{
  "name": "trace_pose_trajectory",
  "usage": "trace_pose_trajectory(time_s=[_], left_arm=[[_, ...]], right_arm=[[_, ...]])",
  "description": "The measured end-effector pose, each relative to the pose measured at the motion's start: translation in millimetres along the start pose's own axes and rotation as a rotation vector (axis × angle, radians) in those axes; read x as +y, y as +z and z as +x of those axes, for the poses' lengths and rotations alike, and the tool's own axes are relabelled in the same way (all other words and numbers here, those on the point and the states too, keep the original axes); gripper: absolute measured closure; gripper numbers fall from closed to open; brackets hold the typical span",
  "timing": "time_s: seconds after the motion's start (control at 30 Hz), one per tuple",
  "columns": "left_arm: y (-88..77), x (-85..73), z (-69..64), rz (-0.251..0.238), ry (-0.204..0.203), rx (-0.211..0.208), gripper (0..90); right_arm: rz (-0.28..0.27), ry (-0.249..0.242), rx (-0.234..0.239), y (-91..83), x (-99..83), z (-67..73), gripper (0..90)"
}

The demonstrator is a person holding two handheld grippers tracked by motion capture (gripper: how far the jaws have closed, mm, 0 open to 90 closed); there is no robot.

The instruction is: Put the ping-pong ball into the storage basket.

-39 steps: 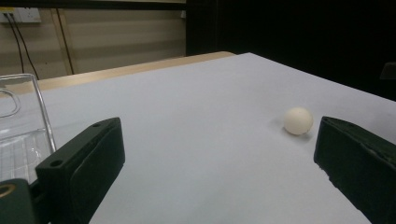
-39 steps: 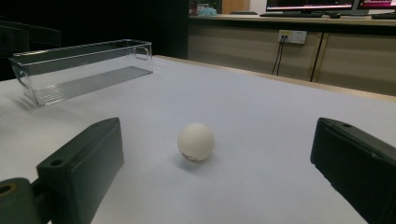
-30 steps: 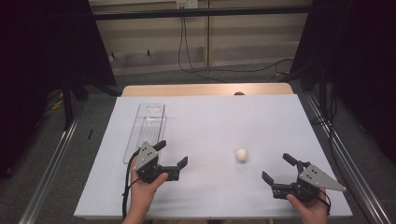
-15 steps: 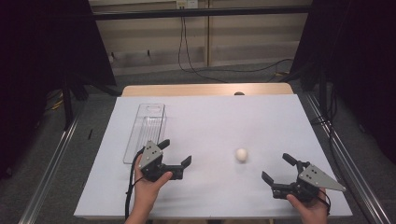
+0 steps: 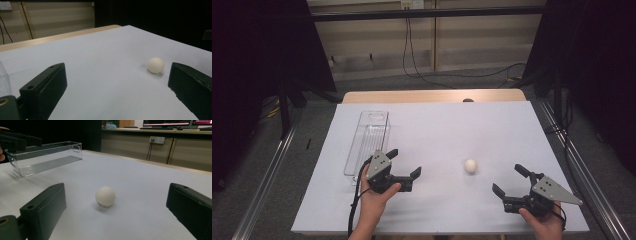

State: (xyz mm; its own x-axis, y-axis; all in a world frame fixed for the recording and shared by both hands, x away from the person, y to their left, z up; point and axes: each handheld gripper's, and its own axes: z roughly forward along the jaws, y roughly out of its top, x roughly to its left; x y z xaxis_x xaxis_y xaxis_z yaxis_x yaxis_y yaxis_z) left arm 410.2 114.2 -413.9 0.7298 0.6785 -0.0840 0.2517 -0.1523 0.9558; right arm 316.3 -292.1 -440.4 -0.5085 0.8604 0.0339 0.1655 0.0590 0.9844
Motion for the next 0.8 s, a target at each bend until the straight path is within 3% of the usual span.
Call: trace_pose_trajectory(time_s=[0.8], left_arm=[[12.2,2.1,-5.0,0.026,0.007,-0.012,2.2]], right_arm=[[-0.003,-0.004,0.0,0.5,0.3,0.1,2.1]])
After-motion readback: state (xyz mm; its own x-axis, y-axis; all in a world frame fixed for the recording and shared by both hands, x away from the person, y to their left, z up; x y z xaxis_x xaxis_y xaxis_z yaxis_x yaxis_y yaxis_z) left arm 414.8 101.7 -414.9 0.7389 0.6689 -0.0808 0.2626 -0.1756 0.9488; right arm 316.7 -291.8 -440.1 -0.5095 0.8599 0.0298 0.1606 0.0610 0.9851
